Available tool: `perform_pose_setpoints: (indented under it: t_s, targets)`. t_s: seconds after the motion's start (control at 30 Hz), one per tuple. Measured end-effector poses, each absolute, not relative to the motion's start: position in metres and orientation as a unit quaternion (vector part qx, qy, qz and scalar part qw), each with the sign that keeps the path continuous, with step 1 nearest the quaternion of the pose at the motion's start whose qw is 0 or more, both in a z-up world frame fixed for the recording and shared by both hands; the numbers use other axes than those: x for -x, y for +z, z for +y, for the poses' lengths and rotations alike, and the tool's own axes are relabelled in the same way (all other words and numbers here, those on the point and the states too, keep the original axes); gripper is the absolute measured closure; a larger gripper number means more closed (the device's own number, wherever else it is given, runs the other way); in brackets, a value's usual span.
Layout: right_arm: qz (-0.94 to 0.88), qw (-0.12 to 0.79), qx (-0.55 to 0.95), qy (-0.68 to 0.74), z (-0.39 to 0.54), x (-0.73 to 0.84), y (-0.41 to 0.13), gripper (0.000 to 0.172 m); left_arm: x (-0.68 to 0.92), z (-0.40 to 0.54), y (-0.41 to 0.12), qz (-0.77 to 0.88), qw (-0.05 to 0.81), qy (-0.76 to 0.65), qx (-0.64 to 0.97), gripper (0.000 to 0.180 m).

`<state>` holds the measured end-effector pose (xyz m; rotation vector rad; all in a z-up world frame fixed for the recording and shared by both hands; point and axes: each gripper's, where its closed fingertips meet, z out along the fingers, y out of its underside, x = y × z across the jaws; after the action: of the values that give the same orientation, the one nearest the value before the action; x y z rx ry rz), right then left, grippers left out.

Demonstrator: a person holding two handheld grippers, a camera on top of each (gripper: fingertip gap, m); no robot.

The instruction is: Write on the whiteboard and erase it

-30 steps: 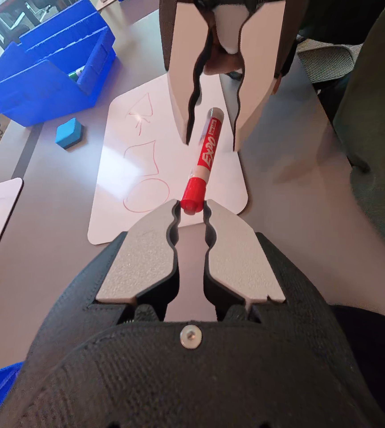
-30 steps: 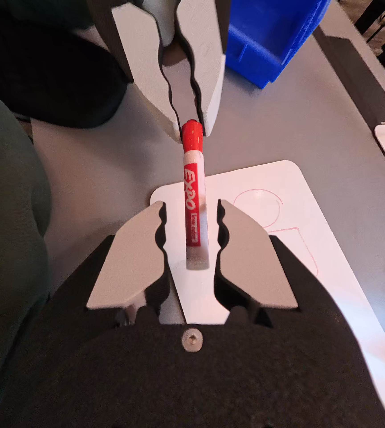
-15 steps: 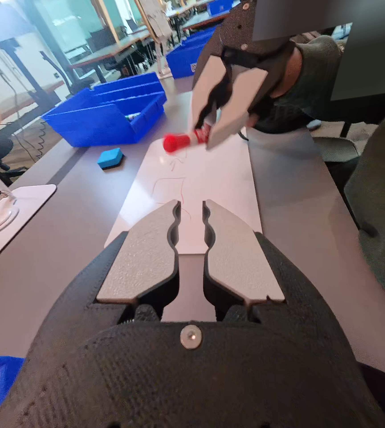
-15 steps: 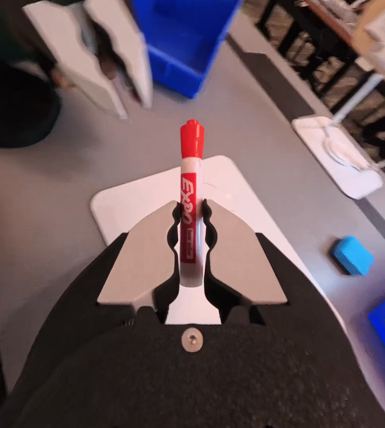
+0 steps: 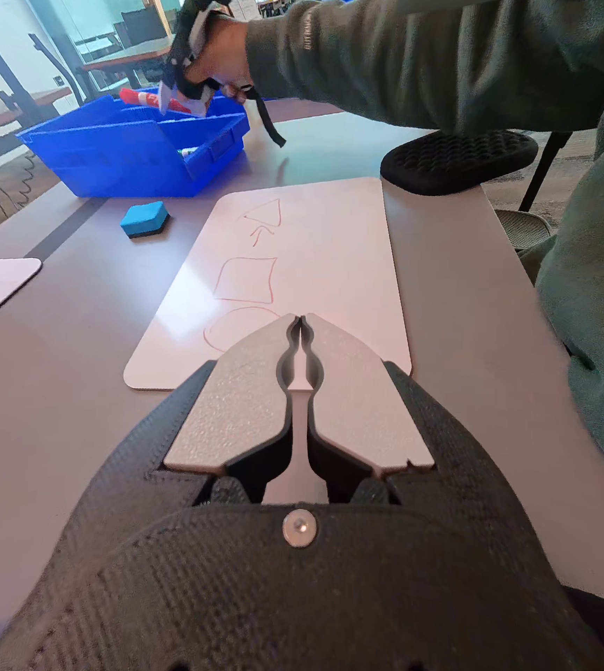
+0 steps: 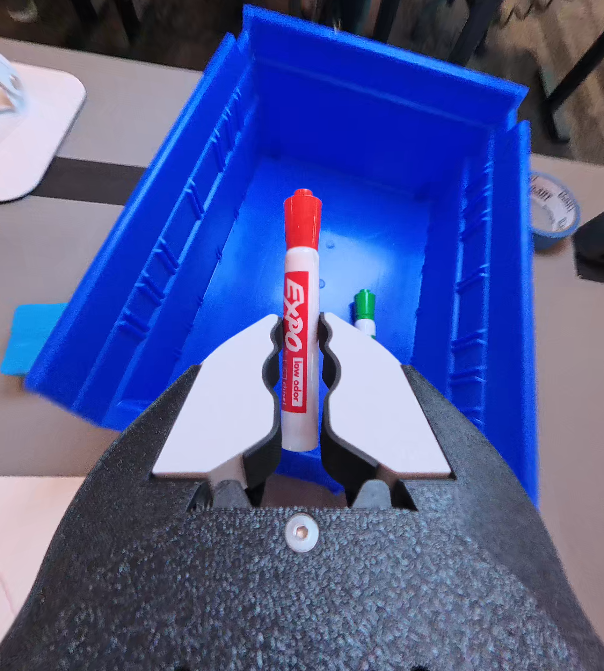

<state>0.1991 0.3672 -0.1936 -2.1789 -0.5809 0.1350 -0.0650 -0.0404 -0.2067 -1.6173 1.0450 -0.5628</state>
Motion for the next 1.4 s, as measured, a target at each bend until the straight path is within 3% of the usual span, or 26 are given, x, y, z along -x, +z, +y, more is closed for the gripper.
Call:
perform_pose_setpoints:
  t_s: [0.17, 0.27, 0.33, 0.43, 0.63, 0.77, 1.0, 1.2, 1.4]
  targets:
    - [-0.223, 0.388, 0.890, 0.091, 0.377, -0.169, -0.220, 0.149, 0.058, -0.042, -0.222, 0.438, 0.515, -0.258, 0.690, 0.180]
    - [-0.197, 0.479, 0.846, 0.128, 0.380, -0.153, -0.185, 0.124, 0.053, -0.043, -0.228, 0.446, 0.509, -0.259, 0.690, 0.180]
    - [-0.218, 0.530, 0.808, 0.136, 0.367, -0.137, -0.155, 0.119, 0.050, -0.044, -0.233, 0.455, 0.499, -0.258, 0.691, 0.180]
    - [-0.311, 0.525, 0.781, 0.134, 0.324, -0.096, -0.141, 0.114, 0.047, -0.044, -0.235, 0.463, 0.493, -0.257, 0.690, 0.180]
    - [-0.415, 0.435, 0.790, 0.124, 0.257, -0.038, -0.198, 0.115, 0.051, -0.045, -0.230, 0.461, 0.504, -0.248, 0.687, 0.180]
    - [-0.371, 0.369, 0.845, 0.110, 0.274, -0.043, -0.253, 0.095, 0.051, -0.046, -0.229, 0.461, 0.504, -0.246, 0.688, 0.180]
    - [-0.354, 0.357, 0.858, 0.099, 0.291, -0.043, -0.266, 0.094, 0.051, -0.044, -0.236, 0.456, 0.485, -0.260, 0.700, 0.180]
    - [-0.363, 0.341, 0.864, 0.078, 0.296, -0.044, -0.277, 0.114, 0.052, -0.044, -0.237, 0.461, 0.485, -0.249, 0.700, 0.180]
    - [-0.390, 0.361, 0.840, 0.114, 0.286, -0.036, -0.262, 0.116, 0.052, -0.046, -0.242, 0.468, 0.474, -0.249, 0.703, 0.180]
